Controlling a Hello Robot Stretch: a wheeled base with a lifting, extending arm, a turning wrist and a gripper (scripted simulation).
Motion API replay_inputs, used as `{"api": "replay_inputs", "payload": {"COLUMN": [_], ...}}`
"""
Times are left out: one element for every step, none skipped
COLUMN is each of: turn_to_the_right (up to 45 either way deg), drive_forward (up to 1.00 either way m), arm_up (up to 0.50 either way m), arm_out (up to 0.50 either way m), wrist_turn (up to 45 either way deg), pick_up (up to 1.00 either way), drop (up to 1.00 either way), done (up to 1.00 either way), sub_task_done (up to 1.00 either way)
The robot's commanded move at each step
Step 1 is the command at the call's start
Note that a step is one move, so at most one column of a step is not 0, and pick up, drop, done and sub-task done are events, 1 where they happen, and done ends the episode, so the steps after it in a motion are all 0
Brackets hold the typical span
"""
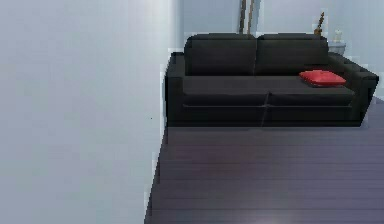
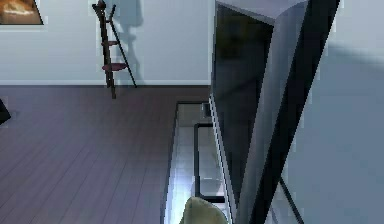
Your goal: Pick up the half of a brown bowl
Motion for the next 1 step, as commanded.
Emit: {"api": "replay_inputs", "payload": {"turn_to_the_right": [0.0], "drive_forward": [0.0], "arm_up": [0.0], "arm_out": [0.0], "wrist_turn": [0.0], "pick_up": [0.0], "drop": [0.0], "done": [1.0], "sub_task_done": [0.0]}}
